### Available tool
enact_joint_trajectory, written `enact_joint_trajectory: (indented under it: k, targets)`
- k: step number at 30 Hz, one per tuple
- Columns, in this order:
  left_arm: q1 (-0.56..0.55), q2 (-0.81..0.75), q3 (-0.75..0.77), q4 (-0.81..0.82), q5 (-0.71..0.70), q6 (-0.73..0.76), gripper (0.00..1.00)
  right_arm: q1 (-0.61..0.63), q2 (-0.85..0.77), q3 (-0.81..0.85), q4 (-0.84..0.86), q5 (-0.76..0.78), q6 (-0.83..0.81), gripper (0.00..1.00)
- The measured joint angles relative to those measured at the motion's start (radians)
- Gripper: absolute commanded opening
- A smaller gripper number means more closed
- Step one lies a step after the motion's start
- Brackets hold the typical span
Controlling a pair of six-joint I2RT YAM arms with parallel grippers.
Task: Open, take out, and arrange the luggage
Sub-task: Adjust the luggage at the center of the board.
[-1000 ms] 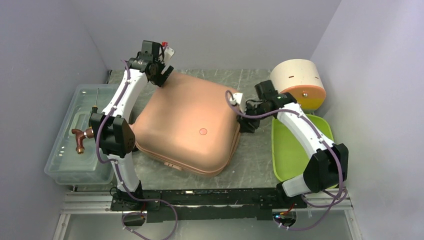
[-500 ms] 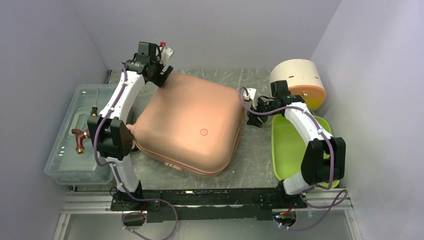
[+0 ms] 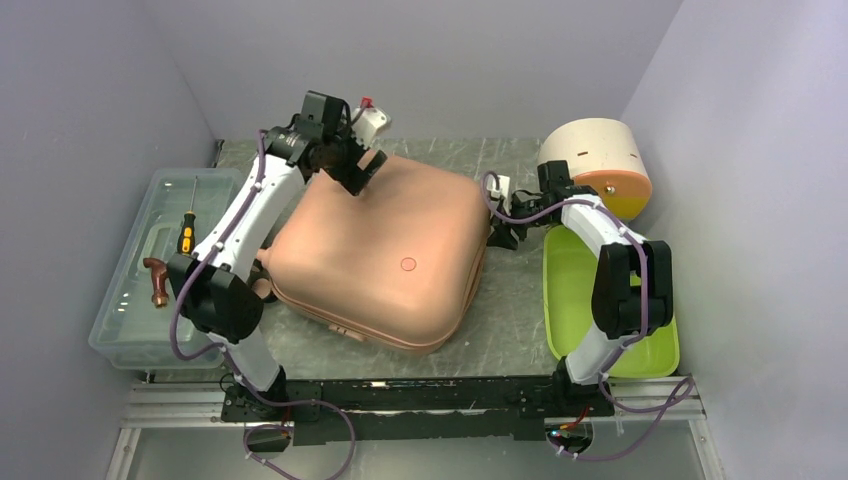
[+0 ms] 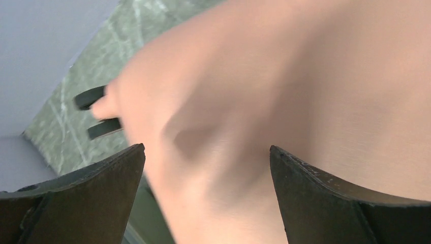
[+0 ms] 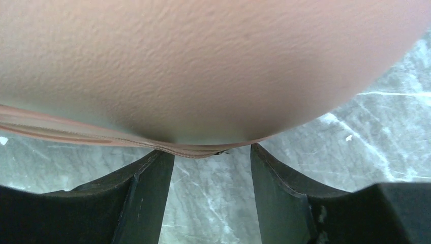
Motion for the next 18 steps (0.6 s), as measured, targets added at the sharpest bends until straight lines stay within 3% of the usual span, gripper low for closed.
enact_joint_trajectory:
  k: [5,9,13,18]
  targets:
    - [-0.043,-0.086,-0.082,-0.038,0.054,0.008,1.0,0.015,-0.014,-0.01,0.075,0.014,0.114,0.58]
    - [-0.031,-0.197,-0.186,-0.079,0.073,0.043,0.99,0.066,-0.05,-0.027,0.105,0.117,0.187,0.57]
    - [-0.033,-0.264,-0.22,-0.121,0.118,0.076,0.99,0.115,-0.075,-0.026,0.106,0.231,0.247,0.57]
    - [-0.045,-0.332,-0.243,-0.187,0.206,0.112,0.99,0.135,-0.08,-0.023,0.107,0.268,0.297,0.56]
